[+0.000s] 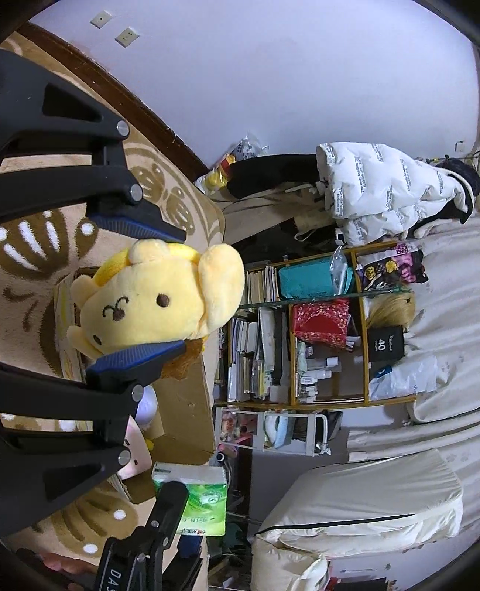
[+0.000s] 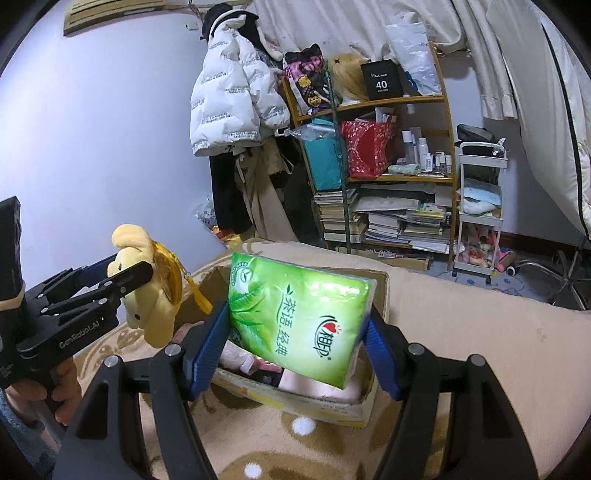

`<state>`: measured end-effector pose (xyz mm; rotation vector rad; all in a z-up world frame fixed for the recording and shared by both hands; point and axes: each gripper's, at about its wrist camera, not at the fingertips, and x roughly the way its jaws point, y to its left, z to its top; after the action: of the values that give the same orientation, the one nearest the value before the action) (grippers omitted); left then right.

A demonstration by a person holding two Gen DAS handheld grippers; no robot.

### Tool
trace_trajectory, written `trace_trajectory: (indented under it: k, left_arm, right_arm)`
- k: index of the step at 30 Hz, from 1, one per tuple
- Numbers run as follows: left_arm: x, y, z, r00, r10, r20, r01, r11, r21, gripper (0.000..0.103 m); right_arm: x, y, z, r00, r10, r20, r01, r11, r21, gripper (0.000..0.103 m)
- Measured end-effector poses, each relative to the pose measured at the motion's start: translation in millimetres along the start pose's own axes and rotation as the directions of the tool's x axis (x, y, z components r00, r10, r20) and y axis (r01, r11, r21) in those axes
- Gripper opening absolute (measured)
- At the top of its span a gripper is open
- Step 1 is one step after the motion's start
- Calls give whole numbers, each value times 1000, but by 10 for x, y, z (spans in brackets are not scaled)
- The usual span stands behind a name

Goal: Organize soft objects
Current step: 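Lower both held items into the box and open both grippers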

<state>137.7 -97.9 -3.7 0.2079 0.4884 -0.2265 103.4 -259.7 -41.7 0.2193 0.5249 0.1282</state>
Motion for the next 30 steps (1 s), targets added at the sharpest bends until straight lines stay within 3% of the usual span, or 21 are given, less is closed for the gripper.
trace_trajectory:
  k: [20,28,30]
  left_arm:
    - [374,-56,-44,998,-6,-55,9,998,59,59]
    - [434,5,-68,997,13,-80,-10,999,34,90]
    - [437,45,-79,995,26,-92,-23,999,28,91]
  right_arm:
    - [430,-207,-27,998,14,-56,-12,999,37,76]
    - [501,-208,-57,997,20,-77,-18,999,35,76]
    - [526,-217,-75,996,20,-87,-17,999,36,78]
